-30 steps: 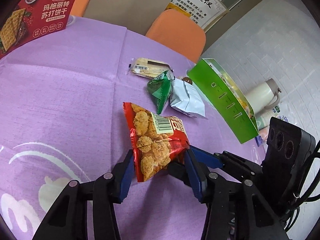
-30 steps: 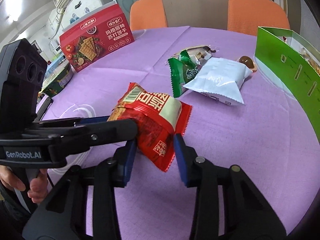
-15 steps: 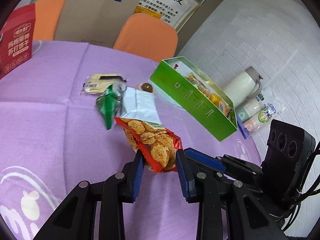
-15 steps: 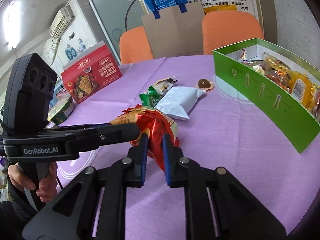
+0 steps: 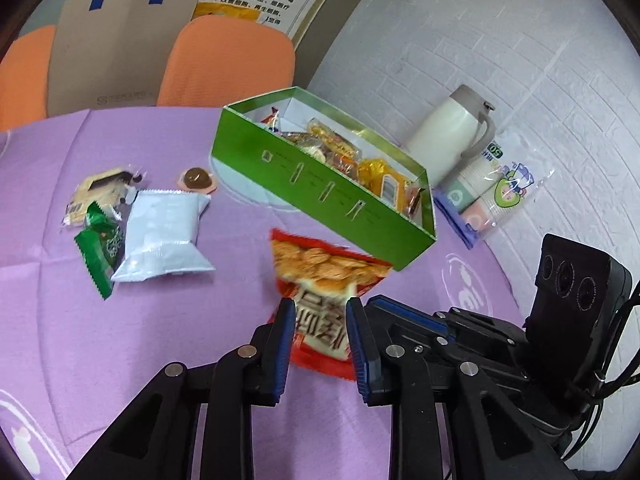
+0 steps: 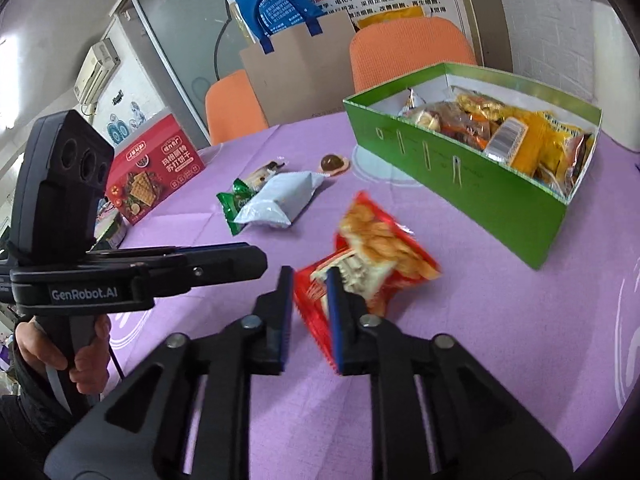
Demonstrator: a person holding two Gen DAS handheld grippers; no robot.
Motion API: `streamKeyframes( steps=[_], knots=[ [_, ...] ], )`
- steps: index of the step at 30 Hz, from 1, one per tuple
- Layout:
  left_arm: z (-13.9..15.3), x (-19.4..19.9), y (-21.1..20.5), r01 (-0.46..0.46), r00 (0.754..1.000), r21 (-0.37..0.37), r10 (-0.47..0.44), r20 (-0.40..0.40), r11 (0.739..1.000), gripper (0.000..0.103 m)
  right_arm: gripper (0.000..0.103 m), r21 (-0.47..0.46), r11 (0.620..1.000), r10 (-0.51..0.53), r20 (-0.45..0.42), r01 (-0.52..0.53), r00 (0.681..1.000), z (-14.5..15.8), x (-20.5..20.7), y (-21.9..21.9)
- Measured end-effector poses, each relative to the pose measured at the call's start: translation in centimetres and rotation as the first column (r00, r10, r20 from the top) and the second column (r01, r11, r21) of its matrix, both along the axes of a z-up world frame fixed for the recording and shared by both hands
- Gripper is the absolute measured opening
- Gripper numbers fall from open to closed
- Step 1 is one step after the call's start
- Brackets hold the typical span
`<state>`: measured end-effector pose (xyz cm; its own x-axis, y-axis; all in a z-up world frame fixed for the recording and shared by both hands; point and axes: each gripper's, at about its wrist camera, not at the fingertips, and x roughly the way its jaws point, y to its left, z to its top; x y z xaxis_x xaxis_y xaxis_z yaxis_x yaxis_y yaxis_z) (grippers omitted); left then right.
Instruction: Organize snacks
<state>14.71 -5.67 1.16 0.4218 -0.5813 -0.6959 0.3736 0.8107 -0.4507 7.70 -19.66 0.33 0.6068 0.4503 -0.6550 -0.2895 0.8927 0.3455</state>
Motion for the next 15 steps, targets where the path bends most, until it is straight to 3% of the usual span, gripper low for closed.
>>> streamKeyframes(
  steps=[1, 3, 7, 11, 15],
  knots=[
    [-0.6, -0.2, 0.4, -0.011, 1.0, 0.005, 0.012, -0.022, 1.0, 0.026, 0.053, 0.006, 1.0, 0.007, -0.016, -0.007, 1.0, -0.5, 0.0, 0.0],
    [-1.6, -0.5, 1.2, -0.037, 0.998, 0.003, 0.037, -0.054, 0.999, 0.027, 0.054, 0.007, 1.0, 0.004, -0.024, -0.004, 1.0, -0.9, -0.1, 0.1],
    [-2.6, -0.7, 3.0, -0.079, 0.993, -0.02, 0.077, -0.087, 0.997, 0.046, 0.054, 0.007, 1.0, -0.029, -0.009, 0.029, 1.0, -0.7, -0.5, -0.6],
    [-2.5, -0.3, 2.2, -0.045, 0.996, -0.038, 0.042, -0.075, 0.998, 0.047, 0.054, -0.017, 0.995, -0.103, 0.02, 0.103, 0.994, 0.0, -1.1, -2.4],
    [-3.1, 0.8, -0.1, 0.004, 0.996, -0.06, -0.01, -0.094, 0.998, 0.048, 0.054, 0.0, 0.991, -0.133, -0.016, 0.134, 0.991, -0.8, -0.5, -3.5]
  ],
)
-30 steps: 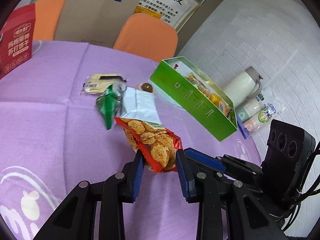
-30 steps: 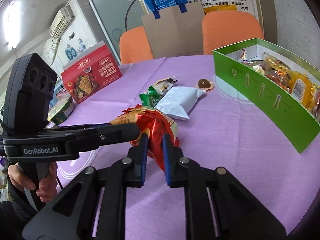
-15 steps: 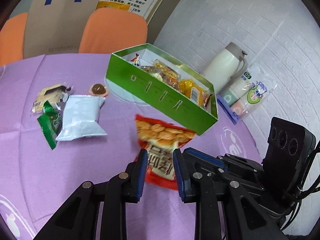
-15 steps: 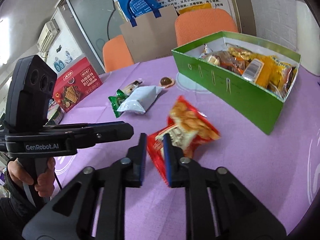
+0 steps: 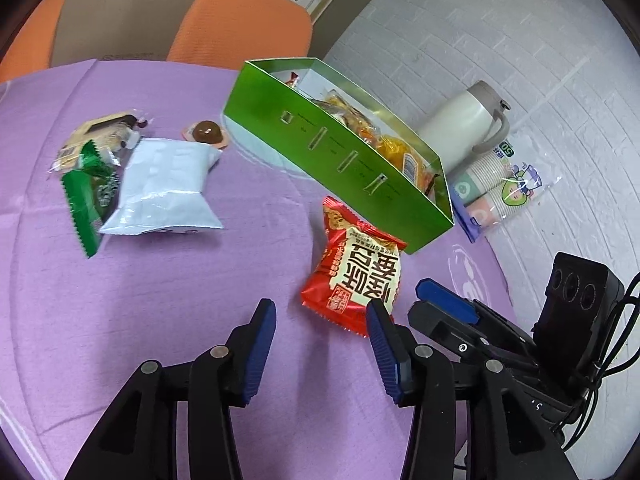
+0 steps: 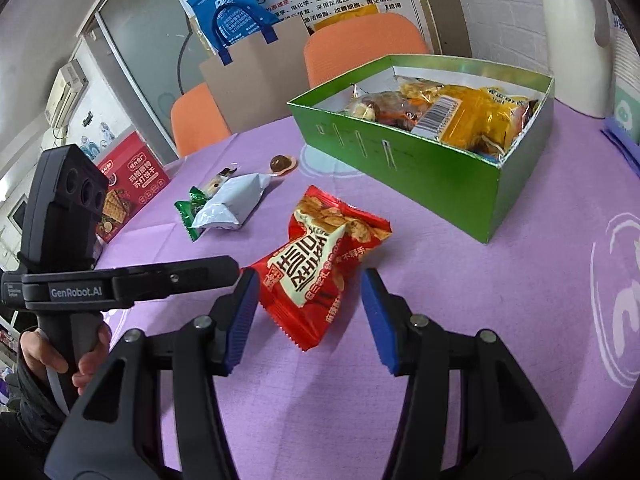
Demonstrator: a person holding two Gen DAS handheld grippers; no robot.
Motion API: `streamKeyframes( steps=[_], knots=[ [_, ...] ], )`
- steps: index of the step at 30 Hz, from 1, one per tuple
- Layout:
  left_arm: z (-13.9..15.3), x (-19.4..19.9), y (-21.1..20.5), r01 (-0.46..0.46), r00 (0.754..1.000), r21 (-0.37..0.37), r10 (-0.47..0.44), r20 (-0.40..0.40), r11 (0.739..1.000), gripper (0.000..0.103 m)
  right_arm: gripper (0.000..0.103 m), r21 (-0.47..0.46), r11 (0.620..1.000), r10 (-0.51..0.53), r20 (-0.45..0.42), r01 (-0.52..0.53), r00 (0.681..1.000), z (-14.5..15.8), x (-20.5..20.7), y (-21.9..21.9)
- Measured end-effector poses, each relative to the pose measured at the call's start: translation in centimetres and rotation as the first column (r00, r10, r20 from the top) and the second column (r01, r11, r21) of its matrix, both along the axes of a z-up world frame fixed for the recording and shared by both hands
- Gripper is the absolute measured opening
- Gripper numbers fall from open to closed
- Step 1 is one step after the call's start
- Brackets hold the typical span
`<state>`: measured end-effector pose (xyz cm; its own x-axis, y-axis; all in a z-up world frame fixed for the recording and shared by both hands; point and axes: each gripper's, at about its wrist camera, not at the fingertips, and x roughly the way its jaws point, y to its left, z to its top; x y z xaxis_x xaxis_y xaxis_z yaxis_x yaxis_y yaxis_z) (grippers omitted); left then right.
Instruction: Organize snacks
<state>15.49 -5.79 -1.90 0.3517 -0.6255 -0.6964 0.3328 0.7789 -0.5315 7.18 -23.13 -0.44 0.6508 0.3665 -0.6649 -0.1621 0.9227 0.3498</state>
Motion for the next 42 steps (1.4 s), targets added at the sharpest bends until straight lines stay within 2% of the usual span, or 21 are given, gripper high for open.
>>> streamKeyframes(
  steps=[3, 5, 6, 7, 9, 13, 20, 28, 34, 39, 41, 42],
  knots=[
    [-0.9, 0.8, -1.5, 0.027, 0.999, -0.009, -0.028, -0.026, 1.0, 0.048, 0.053, 0.008, 1.0, -0.007, -0.039, 0.008, 0.999, -1.1, 1.0, 0.0],
    [-1.6, 1.4, -2.4, 0.023, 0.999, 0.012, -0.022, -0.037, 1.0, 0.045, 0.034, 0.029, 1.0, -0.006, -0.07, 0.008, 0.998, -2.2, 1.8, -0.2],
    [-2.0, 1.6, -2.7, 0.021, 0.999, 0.028, -0.02, -0.038, 0.999, 0.044, 0.028, 0.056, 0.998, -0.005, -0.084, 0.009, 0.996, -2.6, 1.9, -0.4],
    [-2.4, 1.8, -3.1, 0.03, 0.999, 0.02, -0.029, -0.042, 0.999, 0.035, 0.028, 0.06, 0.998, -0.007, -0.082, 0.012, 0.997, -2.5, 1.7, -0.5],
    [-2.3, 1.6, -3.4, 0.027, 0.999, 0.033, -0.026, -0.031, 0.999, 0.033, 0.028, 0.026, 0.999, -0.019, -0.061, 0.021, 0.998, -2.0, 1.3, -0.5],
    [-1.2, 0.8, -3.8, 0.047, 0.999, 0.029, -0.047, -0.005, 0.998, 0.026, 0.022, 0.036, 0.999, -0.034, -0.014, 0.035, 0.999, -0.3, 0.6, -1.3],
    [2.7, 0.9, -4.4, 0.061, 0.995, -0.008, -0.06, 0.08, 0.998, 0.025, 0.022, 0.013, 0.999, -0.036, 0.097, 0.035, 0.995, 3.6, 0.6, -1.9],
    [7.0, 3.2, -5.8, 0.062, 0.984, -0.035, -0.055, 0.167, 0.997, 0.025, 0.022, 0.001, 0.998, -0.064, 0.194, 0.065, 0.979, 6.9, 2.5, -3.5],
    [8.7, 6.4, -7.6, 0.039, 0.977, -0.033, -0.031, 0.209, 0.999, 0.025, 0.022, -0.014, 0.997, -0.07, 0.231, 0.075, 0.97, 7.5, 5.6, -4.3],
    [8.4, 9.2, -8.7, 0.028, 0.979, -0.034, -0.02, 0.203, 0.999, 0.025, 0.022, -0.059, 0.991, -0.103, 0.279, 0.124, 0.955, 6.8, 8.3, -5.4],
    [7.8, 10.7, -9.2, 0.026, 0.979, -0.025, -0.02, 0.204, 0.999, 0.025, 0.028, -0.123, 0.981, -0.117, 0.256, 0.153, 0.959, 5.6, 9.7, -5.6],
    [7.2, 11.3, -9.5, 0.019, 0.979, 0.0, -0.019, 0.202, 1.0, 0.026, 0.038, -0.151, 0.975, -0.129, 0.221, 0.164, 0.967, 4.9, 10.3, -5.8]
  ],
)
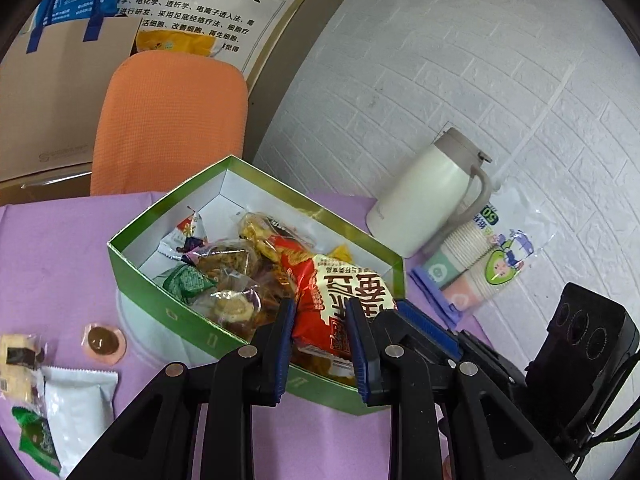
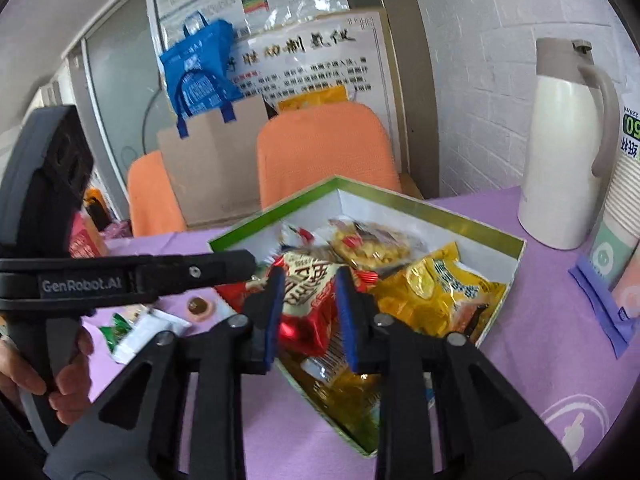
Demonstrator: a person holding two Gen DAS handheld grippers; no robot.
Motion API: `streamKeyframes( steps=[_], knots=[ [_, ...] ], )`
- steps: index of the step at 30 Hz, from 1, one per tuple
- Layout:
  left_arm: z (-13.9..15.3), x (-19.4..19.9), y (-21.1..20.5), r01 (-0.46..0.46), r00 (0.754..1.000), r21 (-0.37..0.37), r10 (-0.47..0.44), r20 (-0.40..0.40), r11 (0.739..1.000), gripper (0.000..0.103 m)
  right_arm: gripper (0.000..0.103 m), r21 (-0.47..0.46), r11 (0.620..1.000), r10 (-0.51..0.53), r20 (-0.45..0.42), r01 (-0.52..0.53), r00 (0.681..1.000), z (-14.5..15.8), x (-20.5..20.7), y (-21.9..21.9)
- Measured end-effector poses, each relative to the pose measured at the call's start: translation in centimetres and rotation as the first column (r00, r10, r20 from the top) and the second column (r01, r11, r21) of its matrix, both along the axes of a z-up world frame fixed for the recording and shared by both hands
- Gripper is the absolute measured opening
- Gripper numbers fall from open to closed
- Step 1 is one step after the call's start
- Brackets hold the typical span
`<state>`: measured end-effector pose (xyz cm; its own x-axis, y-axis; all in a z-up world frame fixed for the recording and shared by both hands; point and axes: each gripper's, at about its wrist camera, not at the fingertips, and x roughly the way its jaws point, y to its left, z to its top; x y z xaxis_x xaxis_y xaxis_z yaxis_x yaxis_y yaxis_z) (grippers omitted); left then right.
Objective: Organize snacks
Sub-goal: 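Lower the red cookie bag into the green box and open both tools, then withdraw both tools and move them to the white pillow bag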
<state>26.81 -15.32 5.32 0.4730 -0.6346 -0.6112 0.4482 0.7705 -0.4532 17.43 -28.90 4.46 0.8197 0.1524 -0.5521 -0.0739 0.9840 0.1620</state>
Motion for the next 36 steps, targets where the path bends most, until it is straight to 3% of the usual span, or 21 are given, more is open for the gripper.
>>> streamKeyframes(
  steps=[1, 2, 5, 9, 13, 19, 25, 36],
  knots=[
    [-0.6, 0.5, -0.1, -0.021, 1.0, 0.03, 0.021, -0.007, 0.999, 0.03, 0.044, -0.012, 1.0, -0.018, -0.022, 0.017, 1.0, -0.7, 0.0, -0.2],
    [-1.2, 0.8, 0.0, -0.044, 0.999, 0.055, 0.045, -0.023, 0.998, 0.041, 0.045, -0.014, 1.0, -0.02, -0.019, 0.02, 1.0, -1.1, -0.2, -0.5],
    [-2.6, 0.7, 1.3, -0.079, 0.996, 0.045, 0.081, -0.049, 0.996, 0.061, 0.053, -0.008, 0.999, -0.039, -0.024, 0.039, 0.999, -2.0, -0.9, -1.0],
    [-3.1, 0.3, 2.2, -0.111, 0.992, 0.051, 0.114, -0.052, 0.993, 0.066, 0.058, 0.014, 0.999, -0.035, -0.053, 0.036, 0.998, -2.0, -1.1, -0.8],
    [-2.5, -0.4, 2.7, -0.114, 0.992, 0.067, 0.118, -0.046, 0.991, 0.068, 0.077, 0.01, 1.0, -0.017, -0.001, 0.017, 1.0, -0.2, -2.5, 0.1],
    [0.6, -4.2, 4.4, -0.228, 0.972, 0.107, 0.219, 0.089, 0.968, 0.088, 0.088, 0.034, 0.998, 0.057, 0.016, -0.058, 0.998, 1.3, -5.0, 1.8],
    [1.8, -7.7, 7.1, -0.3, 0.95, 0.118, 0.286, 0.124, 0.947, 0.09, 0.099, 0.037, 0.993, 0.112, 0.009, -0.112, 0.994, 1.0, -7.4, 3.7],
    [-0.4, -12.2, 11.1, -0.362, 0.931, 0.145, 0.351, 0.1, 0.921, 0.09, 0.102, -0.024, 0.98, 0.197, -0.04, -0.198, 0.98, -0.9, -8.9, 7.8]
  ],
)
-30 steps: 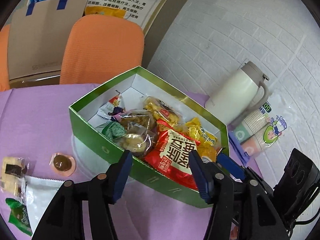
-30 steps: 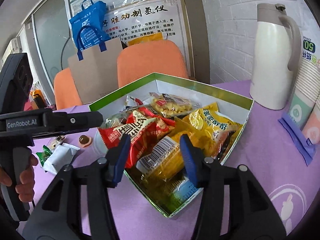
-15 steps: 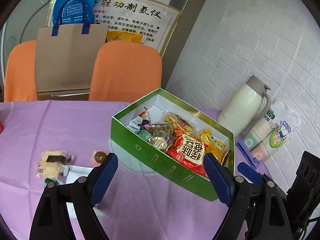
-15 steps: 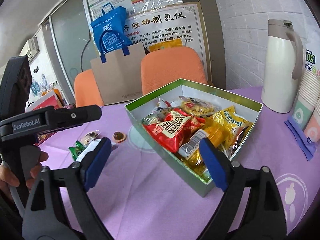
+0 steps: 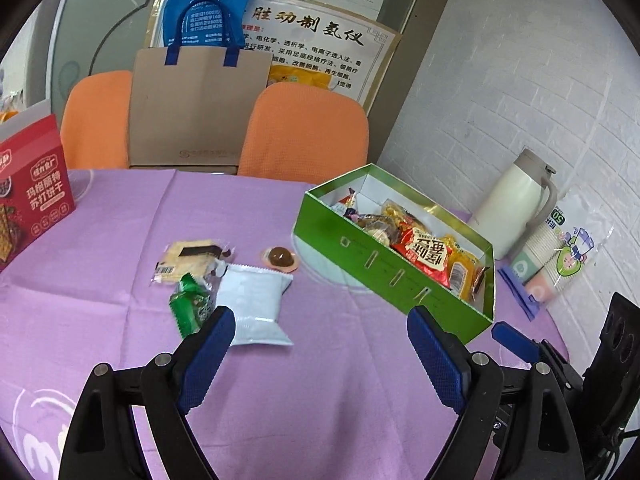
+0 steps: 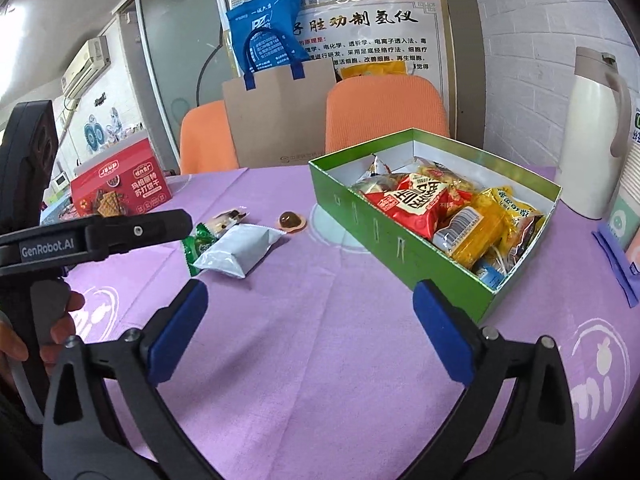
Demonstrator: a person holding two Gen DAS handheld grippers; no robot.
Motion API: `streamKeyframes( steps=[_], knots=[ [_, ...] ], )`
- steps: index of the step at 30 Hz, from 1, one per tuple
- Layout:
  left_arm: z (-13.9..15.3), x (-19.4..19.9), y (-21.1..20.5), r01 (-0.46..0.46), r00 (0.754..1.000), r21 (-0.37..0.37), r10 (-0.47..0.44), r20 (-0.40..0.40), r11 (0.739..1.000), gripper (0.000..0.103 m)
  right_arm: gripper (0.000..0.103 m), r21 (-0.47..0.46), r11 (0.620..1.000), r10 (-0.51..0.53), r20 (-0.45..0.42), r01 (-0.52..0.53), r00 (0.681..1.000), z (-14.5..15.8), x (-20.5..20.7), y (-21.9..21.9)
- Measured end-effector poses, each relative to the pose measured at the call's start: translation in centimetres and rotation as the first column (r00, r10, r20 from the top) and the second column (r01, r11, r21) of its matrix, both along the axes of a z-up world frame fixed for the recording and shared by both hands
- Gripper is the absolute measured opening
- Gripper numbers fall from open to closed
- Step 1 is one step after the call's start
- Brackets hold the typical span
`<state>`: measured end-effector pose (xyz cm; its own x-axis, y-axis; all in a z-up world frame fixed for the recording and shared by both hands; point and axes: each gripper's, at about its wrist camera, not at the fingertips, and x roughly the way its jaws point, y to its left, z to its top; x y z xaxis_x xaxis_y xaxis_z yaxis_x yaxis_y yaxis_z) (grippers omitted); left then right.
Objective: Organize snacks
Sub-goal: 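Withdraw both tools and move them to the white pillow bag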
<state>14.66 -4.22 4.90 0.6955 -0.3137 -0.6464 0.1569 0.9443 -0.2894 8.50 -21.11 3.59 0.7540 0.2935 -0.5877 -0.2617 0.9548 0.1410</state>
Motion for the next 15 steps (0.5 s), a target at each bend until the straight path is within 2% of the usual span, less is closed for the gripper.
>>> streamKeyframes(
  steps=[7, 11, 15],
  knots=[
    [-3.6, -0.6, 5.0, -0.07, 0.994, -0.004, 0.07, -0.086, 0.998, 0.09, 0.102, -0.06, 0.998, 0.024, -0.011, -0.024, 1.0, -0.9, 0.2, 1.9],
    [-5.1, -0.4, 6.8, -0.061, 0.991, -0.018, 0.059, -0.121, 0.998, 0.09, 0.102, -0.074, 0.997, 0.036, -0.032, -0.038, 0.999, -1.6, 0.7, 2.9],
    [-5.6, 0.2, 7.9, -0.056, 0.989, -0.068, 0.047, -0.138, 0.996, 0.09, 0.102, -0.073, 0.995, 0.055, -0.08, -0.061, 0.995, -2.3, 1.4, 4.0]
  ],
)
